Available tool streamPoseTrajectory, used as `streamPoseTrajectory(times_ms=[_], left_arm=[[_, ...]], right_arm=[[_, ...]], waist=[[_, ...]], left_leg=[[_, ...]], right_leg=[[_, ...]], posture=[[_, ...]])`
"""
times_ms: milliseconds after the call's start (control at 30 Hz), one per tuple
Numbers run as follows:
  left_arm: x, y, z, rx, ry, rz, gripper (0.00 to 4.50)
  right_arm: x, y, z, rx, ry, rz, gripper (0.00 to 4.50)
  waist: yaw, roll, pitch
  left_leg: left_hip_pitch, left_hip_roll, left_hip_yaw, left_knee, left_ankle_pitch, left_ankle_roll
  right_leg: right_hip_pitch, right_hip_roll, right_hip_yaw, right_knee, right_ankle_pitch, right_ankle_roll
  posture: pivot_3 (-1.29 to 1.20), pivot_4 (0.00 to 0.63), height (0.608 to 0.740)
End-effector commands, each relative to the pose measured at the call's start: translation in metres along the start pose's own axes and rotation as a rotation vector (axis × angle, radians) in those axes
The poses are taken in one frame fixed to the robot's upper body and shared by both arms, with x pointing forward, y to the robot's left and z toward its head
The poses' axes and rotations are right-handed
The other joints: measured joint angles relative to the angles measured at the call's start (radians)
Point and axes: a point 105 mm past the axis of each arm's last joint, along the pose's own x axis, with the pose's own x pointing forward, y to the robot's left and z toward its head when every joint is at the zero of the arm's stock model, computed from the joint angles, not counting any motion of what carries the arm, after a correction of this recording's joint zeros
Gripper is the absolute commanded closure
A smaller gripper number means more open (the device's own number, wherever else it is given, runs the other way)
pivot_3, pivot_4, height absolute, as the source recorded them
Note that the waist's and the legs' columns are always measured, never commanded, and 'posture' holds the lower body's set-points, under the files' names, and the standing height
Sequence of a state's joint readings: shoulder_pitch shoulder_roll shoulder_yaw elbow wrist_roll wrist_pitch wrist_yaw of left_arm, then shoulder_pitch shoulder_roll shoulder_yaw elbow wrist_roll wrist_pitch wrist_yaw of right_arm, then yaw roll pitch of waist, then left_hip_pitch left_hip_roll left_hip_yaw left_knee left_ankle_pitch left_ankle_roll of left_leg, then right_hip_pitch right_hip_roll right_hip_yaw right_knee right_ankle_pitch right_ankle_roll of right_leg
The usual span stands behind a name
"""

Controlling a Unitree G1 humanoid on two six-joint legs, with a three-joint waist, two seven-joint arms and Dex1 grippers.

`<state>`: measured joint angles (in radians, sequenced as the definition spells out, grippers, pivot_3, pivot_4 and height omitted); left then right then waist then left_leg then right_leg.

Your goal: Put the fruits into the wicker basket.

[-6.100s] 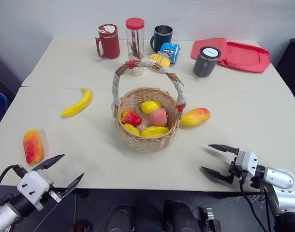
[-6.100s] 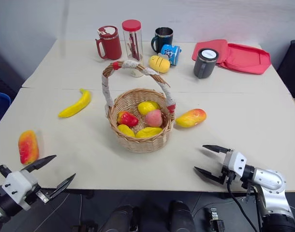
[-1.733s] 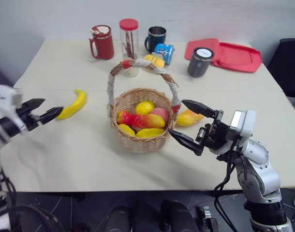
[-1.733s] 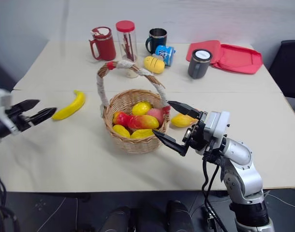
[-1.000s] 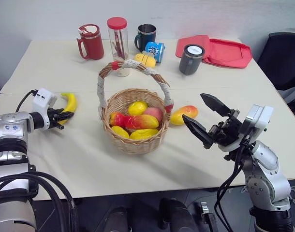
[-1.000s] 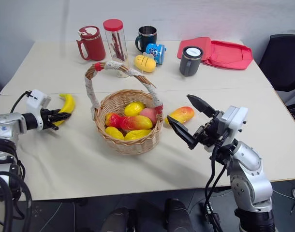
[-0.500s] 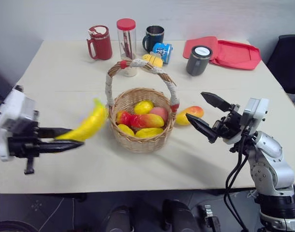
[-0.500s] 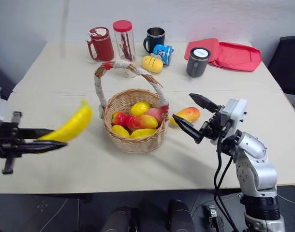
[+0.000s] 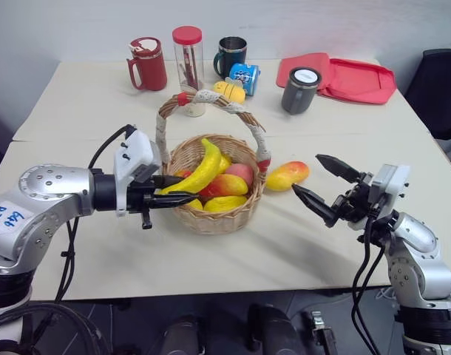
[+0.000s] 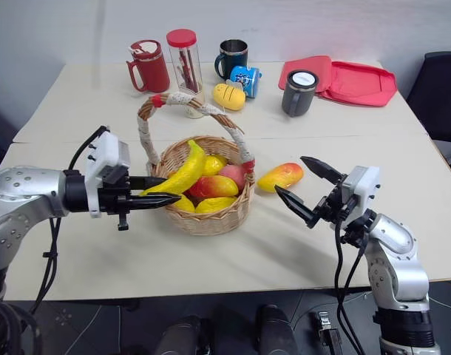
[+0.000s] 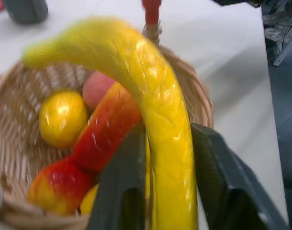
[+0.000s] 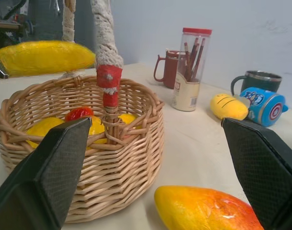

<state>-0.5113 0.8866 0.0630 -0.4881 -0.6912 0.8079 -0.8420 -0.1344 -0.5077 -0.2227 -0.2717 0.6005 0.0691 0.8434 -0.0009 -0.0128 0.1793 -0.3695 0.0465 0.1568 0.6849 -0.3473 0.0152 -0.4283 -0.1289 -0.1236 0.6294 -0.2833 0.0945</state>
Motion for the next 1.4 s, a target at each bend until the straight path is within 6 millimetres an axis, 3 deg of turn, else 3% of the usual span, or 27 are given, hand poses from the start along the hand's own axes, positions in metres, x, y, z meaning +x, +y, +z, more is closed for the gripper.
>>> streamPoseTrajectory(times_ms=[33, 233, 300, 433, 533, 600, 667, 800, 1067, 1267, 1400], left_arm=[[-0.008, -0.002, 0.012, 0.095, -0.071, 0.011, 1.72], [-0.044, 0.003, 0.002, 0.186, -0.113, 0.118, 0.01], [-0.07, 0.004, 0.0, 0.168, -0.16, 0.185, 0.01], [-0.117, -0.003, -0.024, 0.037, -0.127, 0.303, 0.01], [-0.14, -0.012, -0.047, -0.046, -0.092, 0.374, 0.01], [-0.145, -0.02, -0.057, -0.079, -0.065, 0.372, 0.01], [-0.145, -0.029, -0.057, -0.08, -0.087, 0.342, 0.01], [-0.145, -0.056, -0.051, -0.156, -0.134, 0.293, 0.01], [-0.127, -0.049, -0.042, -0.168, -0.163, 0.223, 0.01], [-0.122, -0.038, -0.038, -0.153, -0.157, 0.235, 0.01], [-0.119, -0.038, -0.036, -0.143, -0.156, 0.221, 0.01]], right_arm=[[-0.013, -0.004, 0.017, -0.073, -0.036, -0.046, 0.0], [-0.055, -0.024, 0.0, -0.157, 0.11, -0.124, 0.0], [-0.078, -0.028, -0.009, -0.162, 0.191, -0.138, 0.0], [-0.114, -0.029, -0.029, -0.137, 0.312, -0.166, 0.0], [-0.132, -0.028, -0.044, -0.136, 0.378, -0.176, 0.0], [-0.134, -0.029, -0.048, -0.16, 0.395, -0.159, 0.0], [-0.131, -0.028, -0.048, -0.193, 0.394, -0.115, 0.0], [-0.089, -0.039, -0.037, -0.343, 0.359, 0.1, 0.0], [0.006, -0.075, -0.043, -0.407, 0.547, 0.441, 0.0], [0.034, -0.086, -0.067, -0.365, 0.761, 0.545, 0.0], [0.057, -0.087, -0.073, -0.423, 0.804, 0.552, 0.0]], waist=[[0.0, 0.0, 0.0], [-0.001, 0.0, 0.0], [-0.001, 0.0, 0.0], [-0.003, 0.0, 0.0], [-0.006, 0.0, 0.0], [-0.006, 0.0, 0.0], [-0.005, 0.0, 0.0], [-0.024, 0.001, 0.0], [-0.033, 0.002, 0.0], [-0.032, 0.003, 0.001], [-0.043, 0.003, 0.001]], left_leg=[[0.0, 0.0, 0.0, 0.0, 0.0, 0.0], [0.001, 0.0, 0.0, 0.0, 0.0, 0.0], [0.001, 0.001, 0.001, 0.0, 0.0, 0.001], [0.002, 0.003, 0.0, 0.0, 0.0, 0.001], [0.002, 0.003, 0.001, 0.0, 0.0, 0.002], [0.005, 0.003, 0.003, 0.0, -0.001, 0.002], [0.007, 0.003, 0.003, 0.0, -0.001, 0.002], [0.009, 0.003, 0.005, 0.0, -0.002, 0.003], [0.011, 0.005, 0.006, -0.001, -0.002, 0.0], [0.008, 0.005, 0.006, -0.001, -0.003, 0.001], [0.002, 0.005, 0.006, 0.0, -0.003, 0.001]], right_leg=[[0.0, 0.0, 0.0, 0.0, 0.0, 0.0], [0.0, 0.0, 0.0, -0.001, 0.0, 0.0], [0.0, -0.001, 0.001, -0.002, 0.0, 0.0], [0.0, -0.001, 0.0, -0.002, 0.0, 0.0], [0.001, -0.001, 0.001, -0.003, 0.0, 0.0], [0.002, -0.003, 0.002, -0.003, 0.0, 0.0], [0.003, -0.003, 0.003, -0.002, 0.0, 0.0], [0.003, -0.004, 0.006, -0.002, 0.0, 0.0], [0.003, -0.002, 0.011, -0.001, -0.002, -0.003], [0.002, -0.002, 0.01, -0.001, -0.002, -0.003], [-0.002, -0.002, 0.007, -0.001, -0.001, -0.001]], posture=[[0.0, 0.15, 0.74], [0.0, 0.15, 0.74], [0.0, 0.15, 0.74], [0.0, 0.15, 0.74], [0.0, 0.15, 0.74], [0.0, 0.15, 0.74], [0.0, 0.15, 0.74], [0.0, 0.15, 0.74], [0.0, 0.15, 0.74], [0.0, 0.15, 0.74], [0.0, 0.15, 0.74]])
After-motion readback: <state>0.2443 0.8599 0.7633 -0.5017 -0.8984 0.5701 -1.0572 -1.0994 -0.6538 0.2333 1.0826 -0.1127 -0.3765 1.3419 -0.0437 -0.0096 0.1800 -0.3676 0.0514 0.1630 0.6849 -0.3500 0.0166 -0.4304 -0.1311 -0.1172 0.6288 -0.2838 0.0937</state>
